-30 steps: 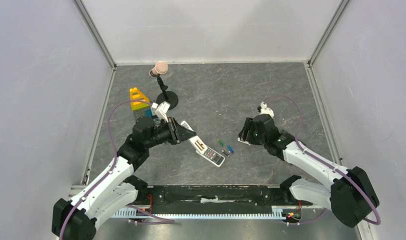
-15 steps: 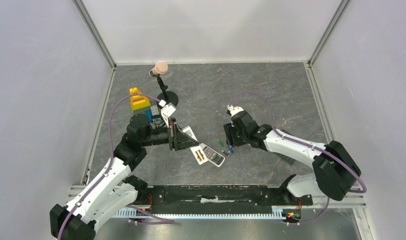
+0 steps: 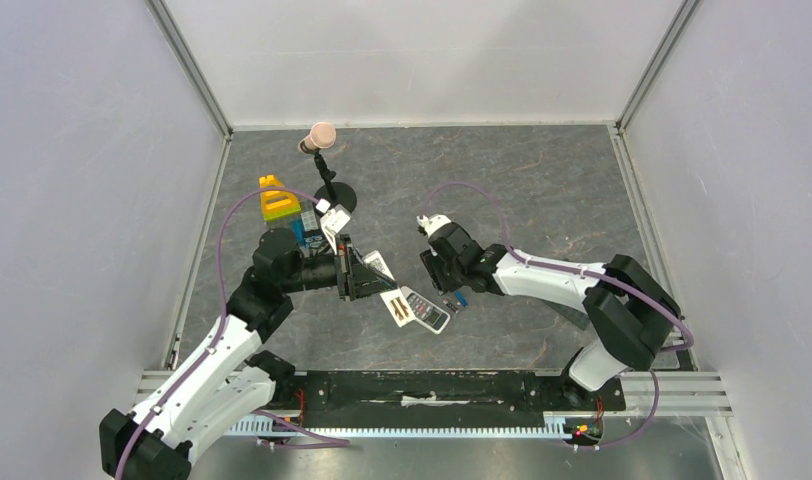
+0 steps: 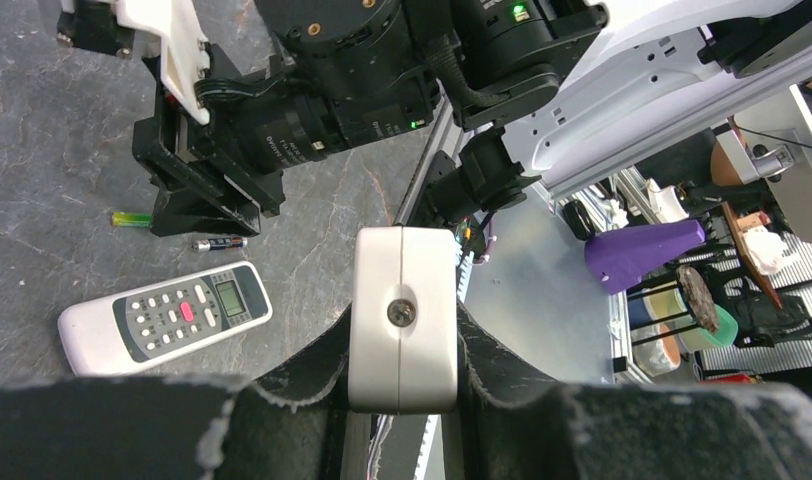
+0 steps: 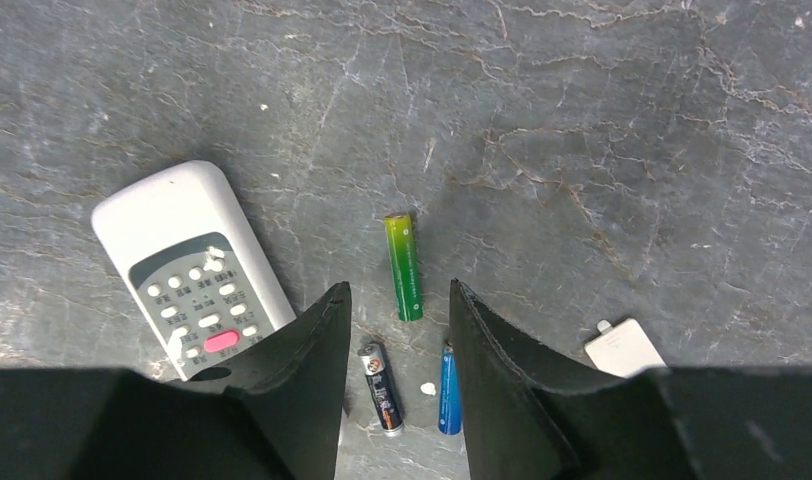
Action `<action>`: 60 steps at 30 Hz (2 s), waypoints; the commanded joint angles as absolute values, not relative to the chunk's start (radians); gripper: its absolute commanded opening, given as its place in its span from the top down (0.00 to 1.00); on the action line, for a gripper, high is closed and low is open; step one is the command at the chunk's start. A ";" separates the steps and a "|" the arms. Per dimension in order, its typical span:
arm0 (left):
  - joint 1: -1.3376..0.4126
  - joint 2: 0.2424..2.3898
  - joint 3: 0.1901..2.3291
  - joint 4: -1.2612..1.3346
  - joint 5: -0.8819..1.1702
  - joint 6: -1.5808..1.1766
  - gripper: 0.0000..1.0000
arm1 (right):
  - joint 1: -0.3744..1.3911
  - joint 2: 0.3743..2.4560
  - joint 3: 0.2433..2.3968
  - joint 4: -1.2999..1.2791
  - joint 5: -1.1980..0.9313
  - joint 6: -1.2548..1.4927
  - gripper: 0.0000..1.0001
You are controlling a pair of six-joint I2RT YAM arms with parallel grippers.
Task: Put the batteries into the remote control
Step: Pick up the battery from the center of the board.
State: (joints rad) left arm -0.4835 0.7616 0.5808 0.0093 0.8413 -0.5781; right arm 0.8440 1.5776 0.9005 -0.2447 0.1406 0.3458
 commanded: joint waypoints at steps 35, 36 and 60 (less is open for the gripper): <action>-0.482 0.746 0.614 0.008 0.801 -0.541 0.98 | 0.912 1.602 0.842 -0.331 0.088 0.259 0.77; -0.482 0.748 0.616 0.005 0.802 -0.540 0.98 | 0.913 1.611 0.842 -0.328 0.093 0.260 0.78; -0.482 0.721 0.623 0.041 0.846 -0.547 0.98 | 0.914 0.983 0.773 -0.034 -0.267 0.263 0.95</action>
State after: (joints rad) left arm -0.4835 0.7444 0.5808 -0.0158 0.8143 -0.5777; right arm 0.9127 1.0901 0.8078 -0.1806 -0.0799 0.2836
